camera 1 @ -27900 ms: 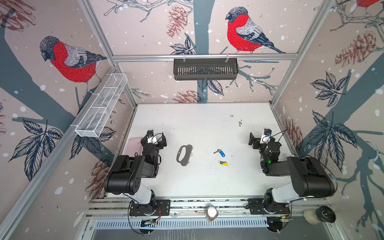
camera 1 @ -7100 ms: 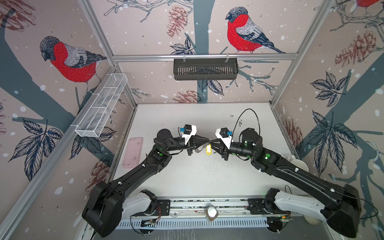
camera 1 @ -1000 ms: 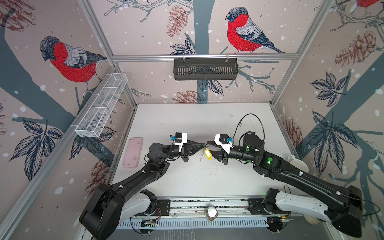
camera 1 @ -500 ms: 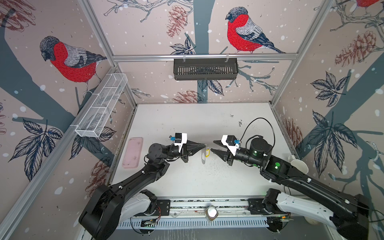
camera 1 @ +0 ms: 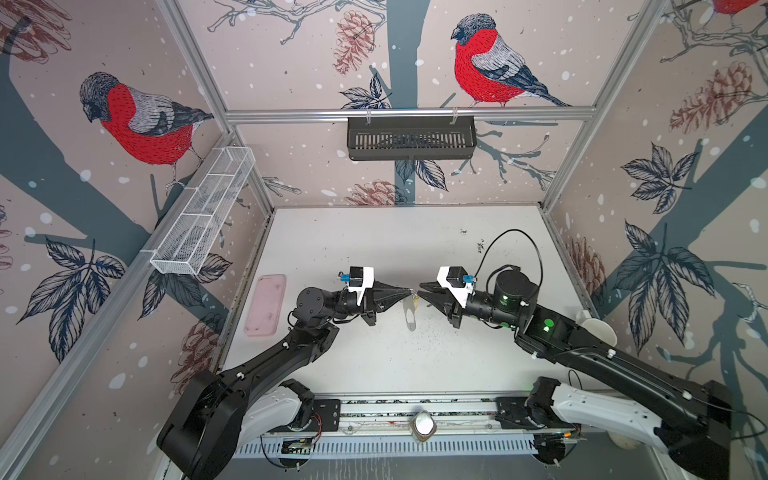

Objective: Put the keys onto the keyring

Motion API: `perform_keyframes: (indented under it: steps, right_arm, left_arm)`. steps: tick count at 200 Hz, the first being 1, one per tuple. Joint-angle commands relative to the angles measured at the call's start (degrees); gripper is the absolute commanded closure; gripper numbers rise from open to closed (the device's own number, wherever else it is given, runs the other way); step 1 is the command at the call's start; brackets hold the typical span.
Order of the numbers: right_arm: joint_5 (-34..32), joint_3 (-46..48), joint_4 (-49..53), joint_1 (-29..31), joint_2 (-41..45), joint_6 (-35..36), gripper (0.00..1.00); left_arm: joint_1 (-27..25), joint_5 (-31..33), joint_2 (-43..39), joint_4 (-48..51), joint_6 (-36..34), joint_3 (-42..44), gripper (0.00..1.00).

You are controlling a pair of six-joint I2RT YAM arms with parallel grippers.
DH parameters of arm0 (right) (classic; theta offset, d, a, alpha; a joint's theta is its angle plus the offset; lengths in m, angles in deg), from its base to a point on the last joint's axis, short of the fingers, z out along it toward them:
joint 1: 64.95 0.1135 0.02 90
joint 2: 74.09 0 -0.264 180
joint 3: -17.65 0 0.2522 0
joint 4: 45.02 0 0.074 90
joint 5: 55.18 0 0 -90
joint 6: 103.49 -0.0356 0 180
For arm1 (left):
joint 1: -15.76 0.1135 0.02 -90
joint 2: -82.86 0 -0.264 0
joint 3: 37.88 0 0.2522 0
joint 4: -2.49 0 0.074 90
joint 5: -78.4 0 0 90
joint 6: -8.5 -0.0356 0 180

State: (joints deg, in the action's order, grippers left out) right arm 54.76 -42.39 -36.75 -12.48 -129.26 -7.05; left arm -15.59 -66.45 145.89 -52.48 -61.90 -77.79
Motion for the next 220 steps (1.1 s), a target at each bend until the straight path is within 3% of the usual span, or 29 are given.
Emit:
perform_keyframes:
  steps: [1,220]
  right_arm:
    - [4.0,-0.7,-2.5,0.1,-0.7,1.1,0.79]
    - [4.7,-1.7,-4.8,0.3,-1.9,0.6,0.87]
  left_arm:
    - [0.0,0.2,-0.3,-3.4,0.0,0.1,1.00]
    - [0.0,-0.9,0.1,-3.0,0.4,0.1,1.00]
